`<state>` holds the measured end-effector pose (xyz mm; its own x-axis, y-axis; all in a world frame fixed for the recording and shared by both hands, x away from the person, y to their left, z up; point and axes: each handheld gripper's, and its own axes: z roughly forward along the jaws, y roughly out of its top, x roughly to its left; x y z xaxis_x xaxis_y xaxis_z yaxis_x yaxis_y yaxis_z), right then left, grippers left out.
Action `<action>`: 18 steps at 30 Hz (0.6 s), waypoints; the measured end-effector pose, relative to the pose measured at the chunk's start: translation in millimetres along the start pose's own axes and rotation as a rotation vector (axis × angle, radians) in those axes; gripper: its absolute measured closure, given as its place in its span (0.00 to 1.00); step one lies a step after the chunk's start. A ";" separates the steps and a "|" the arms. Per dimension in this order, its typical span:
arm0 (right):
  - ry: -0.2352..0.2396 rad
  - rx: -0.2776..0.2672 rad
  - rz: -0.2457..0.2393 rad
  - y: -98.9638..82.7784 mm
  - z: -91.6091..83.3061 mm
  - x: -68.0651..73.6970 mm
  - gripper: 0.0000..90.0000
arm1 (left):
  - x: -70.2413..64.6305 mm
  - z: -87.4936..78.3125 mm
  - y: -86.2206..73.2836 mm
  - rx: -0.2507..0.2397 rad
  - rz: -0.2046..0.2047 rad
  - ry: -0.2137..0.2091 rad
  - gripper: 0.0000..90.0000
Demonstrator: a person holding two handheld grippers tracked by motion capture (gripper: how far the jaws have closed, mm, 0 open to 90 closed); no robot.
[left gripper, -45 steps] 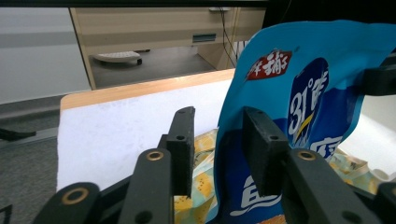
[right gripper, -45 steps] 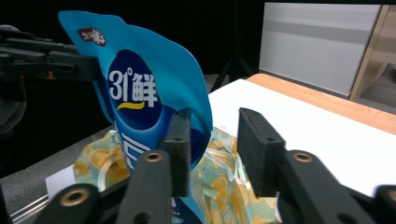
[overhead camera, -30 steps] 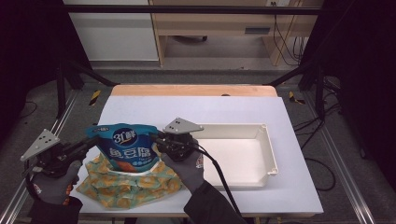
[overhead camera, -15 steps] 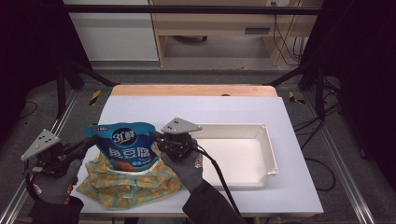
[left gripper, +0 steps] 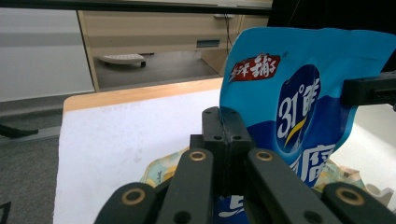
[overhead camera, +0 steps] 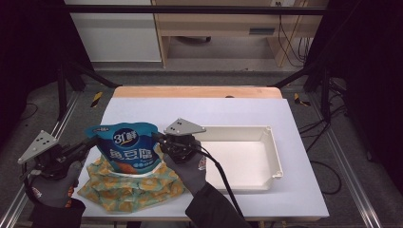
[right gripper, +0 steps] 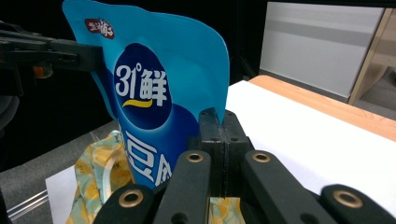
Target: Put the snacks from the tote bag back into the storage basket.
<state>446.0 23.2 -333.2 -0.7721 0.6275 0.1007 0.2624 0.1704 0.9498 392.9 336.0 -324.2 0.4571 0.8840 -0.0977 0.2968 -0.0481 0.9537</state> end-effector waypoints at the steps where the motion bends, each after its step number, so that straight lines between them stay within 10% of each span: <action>1: -0.001 -0.002 -0.001 0.9 -0.7 0.4 1.00 | -0.3 -0.3 1.0 -0.001 0.002 0.000 1.00; 18: 0.000 -0.040 -0.023 19.8 -12.3 2.0 1.00 | -9.3 -10.7 24.3 -0.042 0.025 0.003 1.00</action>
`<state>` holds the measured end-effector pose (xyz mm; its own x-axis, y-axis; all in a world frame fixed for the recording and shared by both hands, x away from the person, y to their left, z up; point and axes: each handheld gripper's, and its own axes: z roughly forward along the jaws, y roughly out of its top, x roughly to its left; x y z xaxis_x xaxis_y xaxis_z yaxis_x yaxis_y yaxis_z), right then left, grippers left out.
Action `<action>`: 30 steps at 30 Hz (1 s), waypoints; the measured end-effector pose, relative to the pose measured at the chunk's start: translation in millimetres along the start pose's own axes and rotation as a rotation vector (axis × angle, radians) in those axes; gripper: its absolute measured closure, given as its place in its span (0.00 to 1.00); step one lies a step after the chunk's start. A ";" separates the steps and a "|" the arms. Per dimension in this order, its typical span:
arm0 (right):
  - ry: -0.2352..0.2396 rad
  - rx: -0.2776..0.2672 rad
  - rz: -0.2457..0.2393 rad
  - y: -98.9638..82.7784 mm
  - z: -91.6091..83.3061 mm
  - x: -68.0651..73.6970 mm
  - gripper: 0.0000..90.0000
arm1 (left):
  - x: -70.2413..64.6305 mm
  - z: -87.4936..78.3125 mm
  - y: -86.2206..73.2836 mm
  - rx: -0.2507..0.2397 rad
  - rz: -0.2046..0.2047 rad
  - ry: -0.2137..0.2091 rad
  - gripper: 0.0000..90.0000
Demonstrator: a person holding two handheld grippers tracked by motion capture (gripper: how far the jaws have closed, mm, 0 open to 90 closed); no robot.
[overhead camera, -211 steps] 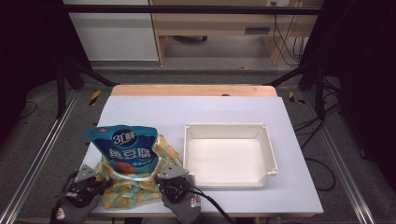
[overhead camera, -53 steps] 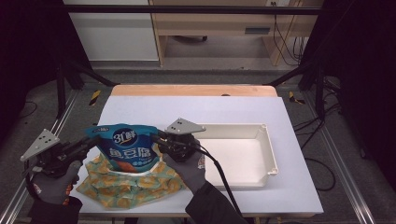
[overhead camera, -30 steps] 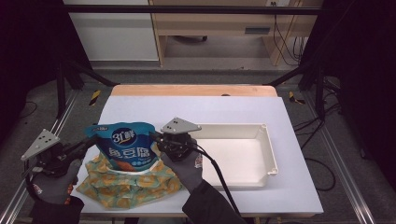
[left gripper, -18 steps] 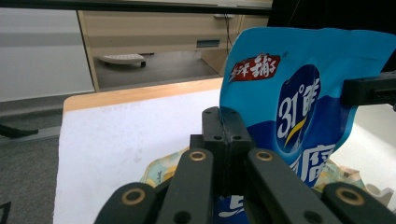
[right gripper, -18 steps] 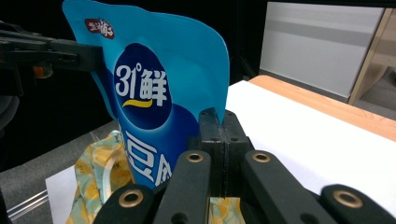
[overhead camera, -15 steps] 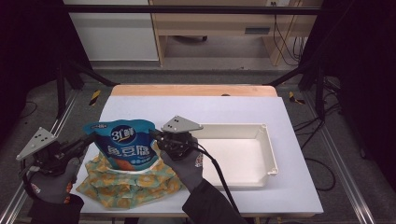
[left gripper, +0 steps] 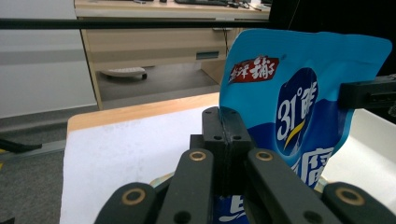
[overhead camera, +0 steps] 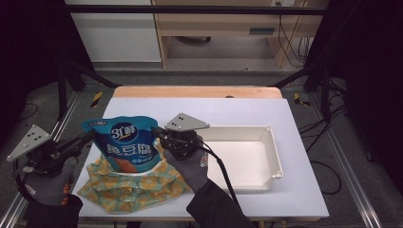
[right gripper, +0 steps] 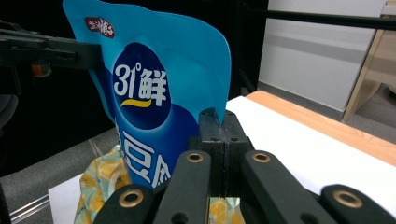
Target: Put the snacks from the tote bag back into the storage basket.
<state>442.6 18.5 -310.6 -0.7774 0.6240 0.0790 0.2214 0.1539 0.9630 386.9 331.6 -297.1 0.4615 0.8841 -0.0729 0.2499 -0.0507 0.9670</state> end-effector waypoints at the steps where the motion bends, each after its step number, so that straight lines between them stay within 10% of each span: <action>1: 0.002 -0.001 -0.001 1.5 -1.1 0.3 1.00 | -0.6 -0.8 1.6 -0.003 -0.001 0.000 1.00; 30: -0.003 -0.061 -0.052 39.7 -19.5 6.3 1.00 | -8.9 -16.1 36.6 -0.065 0.012 -0.007 1.00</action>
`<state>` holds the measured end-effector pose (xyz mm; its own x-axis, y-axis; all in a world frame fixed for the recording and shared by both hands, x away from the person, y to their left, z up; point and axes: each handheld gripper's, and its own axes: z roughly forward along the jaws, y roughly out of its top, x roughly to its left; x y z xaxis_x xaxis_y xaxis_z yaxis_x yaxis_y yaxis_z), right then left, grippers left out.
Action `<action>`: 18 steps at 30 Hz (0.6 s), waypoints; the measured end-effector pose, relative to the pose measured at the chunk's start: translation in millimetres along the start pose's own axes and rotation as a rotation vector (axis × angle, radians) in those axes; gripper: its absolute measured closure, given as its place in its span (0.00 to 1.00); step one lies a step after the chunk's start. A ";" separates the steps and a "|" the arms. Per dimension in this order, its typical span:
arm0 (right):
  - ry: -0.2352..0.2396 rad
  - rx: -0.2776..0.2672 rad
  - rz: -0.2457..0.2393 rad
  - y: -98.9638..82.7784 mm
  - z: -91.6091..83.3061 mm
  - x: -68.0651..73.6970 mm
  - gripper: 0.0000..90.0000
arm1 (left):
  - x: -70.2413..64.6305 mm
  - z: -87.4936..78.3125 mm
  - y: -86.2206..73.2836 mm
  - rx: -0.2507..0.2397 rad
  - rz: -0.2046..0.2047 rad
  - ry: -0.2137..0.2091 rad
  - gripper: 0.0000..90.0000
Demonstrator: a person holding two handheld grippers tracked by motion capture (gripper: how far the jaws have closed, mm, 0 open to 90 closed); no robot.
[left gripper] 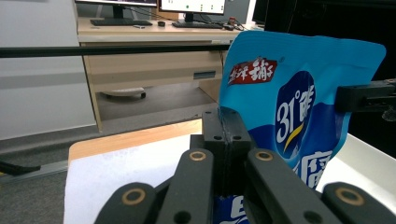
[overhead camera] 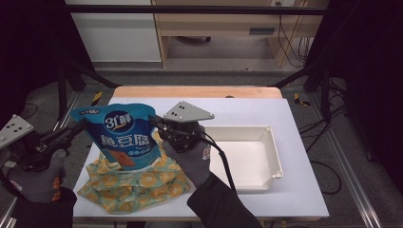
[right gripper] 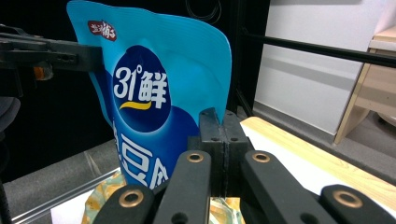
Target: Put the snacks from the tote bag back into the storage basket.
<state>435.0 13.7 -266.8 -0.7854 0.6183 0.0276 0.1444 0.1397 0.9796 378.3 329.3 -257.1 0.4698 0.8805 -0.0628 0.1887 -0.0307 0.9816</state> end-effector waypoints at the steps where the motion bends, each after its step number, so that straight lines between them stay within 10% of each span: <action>1: -0.001 -0.002 -0.001 1.3 -0.3 0.3 1.00 | -0.1 -0.7 1.0 -0.002 0.001 0.000 1.00; 18: -0.005 -0.036 -0.043 28.1 -8.5 5.4 1.00 | -4.5 -10.4 22.8 -0.047 0.010 0.002 1.00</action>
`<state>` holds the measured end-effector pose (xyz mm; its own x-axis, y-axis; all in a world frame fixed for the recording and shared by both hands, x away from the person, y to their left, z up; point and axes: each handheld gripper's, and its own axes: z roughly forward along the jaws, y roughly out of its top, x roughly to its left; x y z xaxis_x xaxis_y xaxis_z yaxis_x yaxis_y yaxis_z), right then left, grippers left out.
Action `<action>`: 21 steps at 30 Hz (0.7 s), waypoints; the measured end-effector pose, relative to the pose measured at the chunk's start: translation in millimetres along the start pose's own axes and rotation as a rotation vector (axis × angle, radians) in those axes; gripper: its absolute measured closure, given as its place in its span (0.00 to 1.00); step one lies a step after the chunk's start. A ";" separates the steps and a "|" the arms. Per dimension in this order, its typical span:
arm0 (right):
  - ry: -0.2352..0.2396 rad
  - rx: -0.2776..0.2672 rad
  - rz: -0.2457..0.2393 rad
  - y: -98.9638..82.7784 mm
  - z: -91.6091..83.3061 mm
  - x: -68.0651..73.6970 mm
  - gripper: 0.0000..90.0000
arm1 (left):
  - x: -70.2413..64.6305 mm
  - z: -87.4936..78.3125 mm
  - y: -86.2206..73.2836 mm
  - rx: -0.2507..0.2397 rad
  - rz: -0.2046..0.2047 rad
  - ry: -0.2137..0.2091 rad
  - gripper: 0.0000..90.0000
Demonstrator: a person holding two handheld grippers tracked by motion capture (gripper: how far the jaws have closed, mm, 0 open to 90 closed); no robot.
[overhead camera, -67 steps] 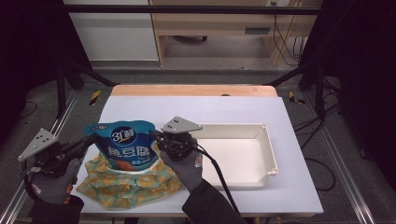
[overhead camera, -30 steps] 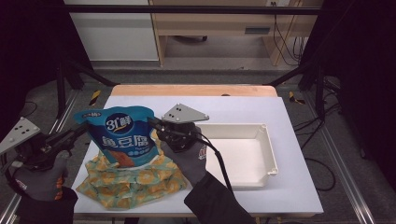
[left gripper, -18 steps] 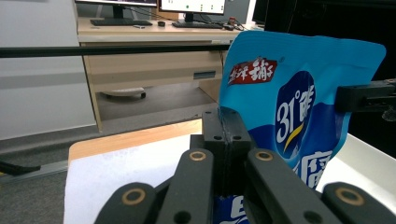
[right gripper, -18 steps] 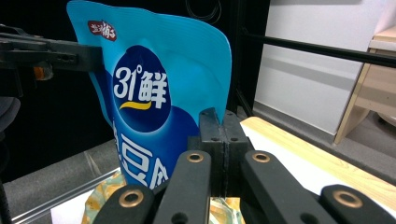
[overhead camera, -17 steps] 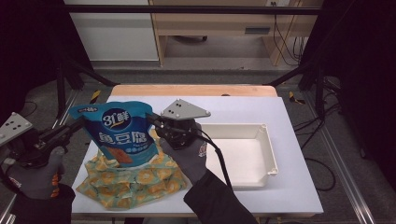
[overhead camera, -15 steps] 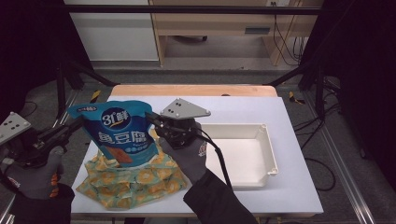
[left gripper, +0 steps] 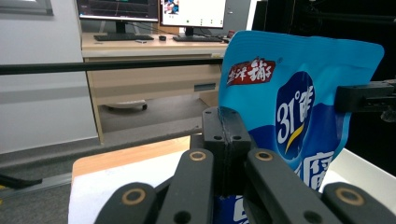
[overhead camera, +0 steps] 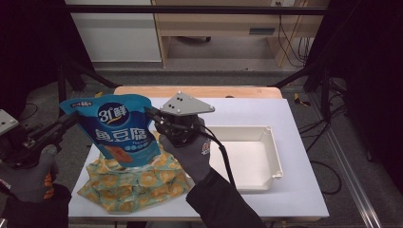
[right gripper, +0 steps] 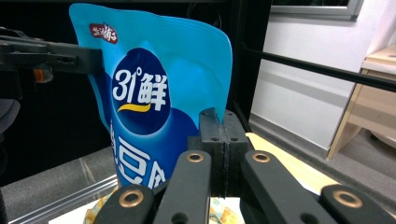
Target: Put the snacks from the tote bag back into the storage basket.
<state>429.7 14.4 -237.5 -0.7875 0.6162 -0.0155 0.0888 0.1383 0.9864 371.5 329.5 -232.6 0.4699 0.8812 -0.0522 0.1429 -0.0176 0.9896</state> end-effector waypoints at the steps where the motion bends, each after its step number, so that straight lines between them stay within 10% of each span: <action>1: -0.002 -0.004 -0.005 1.7 -0.7 -0.2 1.00 | -0.7 -0.1 0.9 -0.002 -0.001 -0.001 1.00; 21: -0.041 -0.016 -0.009 3.6 -34.1 -17.0 1.00 | -28.0 19.3 6.9 -0.004 0.010 -0.058 1.00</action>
<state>422.6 -22.0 -228.1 -0.7628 0.6459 -0.0310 0.0713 0.1317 0.9887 376.1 295.6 -226.8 0.5210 0.8521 -0.0497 0.1344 -0.0244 0.9906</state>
